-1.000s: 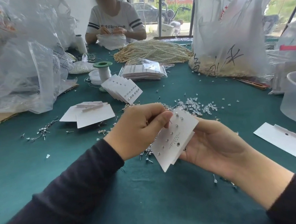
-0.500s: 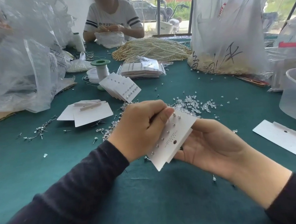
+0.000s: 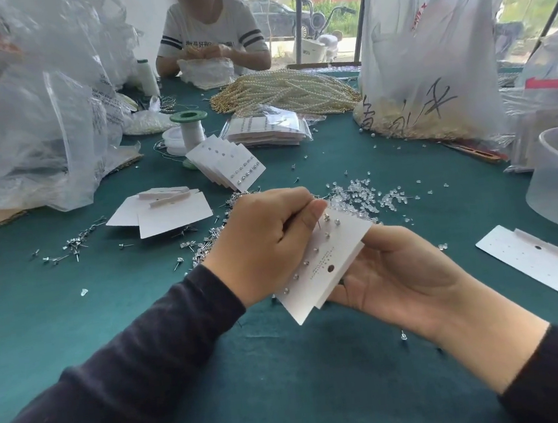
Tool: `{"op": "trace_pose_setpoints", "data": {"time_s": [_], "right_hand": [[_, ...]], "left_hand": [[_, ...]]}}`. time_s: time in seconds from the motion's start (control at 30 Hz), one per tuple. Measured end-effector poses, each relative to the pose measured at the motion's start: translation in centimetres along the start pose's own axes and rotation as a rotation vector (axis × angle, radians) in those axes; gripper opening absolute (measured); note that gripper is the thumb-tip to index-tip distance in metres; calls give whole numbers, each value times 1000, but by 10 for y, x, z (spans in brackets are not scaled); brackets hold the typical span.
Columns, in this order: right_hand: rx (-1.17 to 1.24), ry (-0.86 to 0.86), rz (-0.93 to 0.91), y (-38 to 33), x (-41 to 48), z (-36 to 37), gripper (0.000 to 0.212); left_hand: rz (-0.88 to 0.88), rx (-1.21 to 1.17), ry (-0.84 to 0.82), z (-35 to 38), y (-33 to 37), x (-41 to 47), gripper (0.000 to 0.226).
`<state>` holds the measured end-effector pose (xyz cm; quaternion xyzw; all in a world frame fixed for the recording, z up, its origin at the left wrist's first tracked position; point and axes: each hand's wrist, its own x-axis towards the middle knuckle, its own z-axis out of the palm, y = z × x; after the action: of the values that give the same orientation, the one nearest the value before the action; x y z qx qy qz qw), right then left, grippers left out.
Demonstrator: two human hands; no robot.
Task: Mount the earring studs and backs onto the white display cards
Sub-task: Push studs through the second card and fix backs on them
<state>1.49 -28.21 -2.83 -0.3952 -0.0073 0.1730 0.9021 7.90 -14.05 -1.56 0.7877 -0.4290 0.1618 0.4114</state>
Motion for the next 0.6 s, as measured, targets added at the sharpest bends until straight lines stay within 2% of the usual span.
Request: {"op": "trace_pose_setpoints", "data": {"time_s": [0.2,0.4,0.6], "right_hand": [[-18,34,7,-1,-1,4,46],[-11,43,14,-1,-1,6,43],[-1,2,30,-1,0,5,56]], "left_hand": [[76,86,15,-1,1,1,34],[104,139,26,-1,-2,0,34],[146,221,11,-4,-1,0,32]]}}
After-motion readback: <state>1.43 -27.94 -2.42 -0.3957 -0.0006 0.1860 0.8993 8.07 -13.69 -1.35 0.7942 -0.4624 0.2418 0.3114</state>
